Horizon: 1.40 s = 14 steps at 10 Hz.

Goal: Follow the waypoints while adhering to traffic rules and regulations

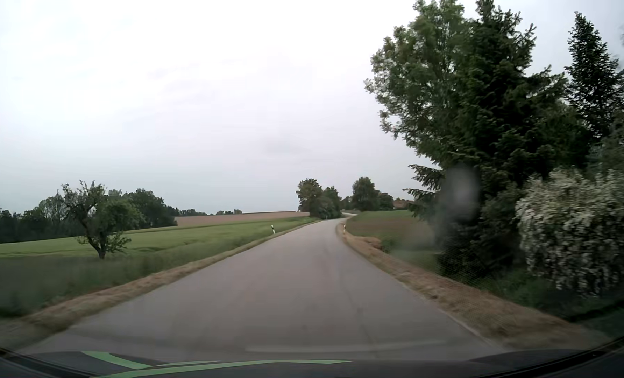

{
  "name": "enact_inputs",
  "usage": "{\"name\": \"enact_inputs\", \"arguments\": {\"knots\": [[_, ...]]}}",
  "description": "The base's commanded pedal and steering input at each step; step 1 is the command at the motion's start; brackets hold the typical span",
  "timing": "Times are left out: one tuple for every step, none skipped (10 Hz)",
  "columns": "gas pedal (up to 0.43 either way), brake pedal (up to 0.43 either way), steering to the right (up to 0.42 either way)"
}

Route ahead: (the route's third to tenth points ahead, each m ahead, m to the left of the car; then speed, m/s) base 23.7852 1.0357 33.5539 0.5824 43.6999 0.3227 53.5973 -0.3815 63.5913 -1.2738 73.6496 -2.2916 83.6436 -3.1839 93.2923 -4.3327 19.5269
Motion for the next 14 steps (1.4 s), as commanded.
{"name": "enact_inputs", "arguments": {"knots": [[0.118,0.0,0.003],[0.118,0.0,0.003],[0.118,0.0,0.003],[0.118,0.0,0.003],[0.118,0.0,0.003],[0.118,0.0,0.003],[0.118,0.0,0.004],[0.118,0.0,0.005],[0.118,0.0,0.005],[0.118,0.0,0.005],[0.118,0.0,0.005],[0.118,0.0,0.005],[0.118,0.0,0.005],[0.118,0.0,0.005]]}}
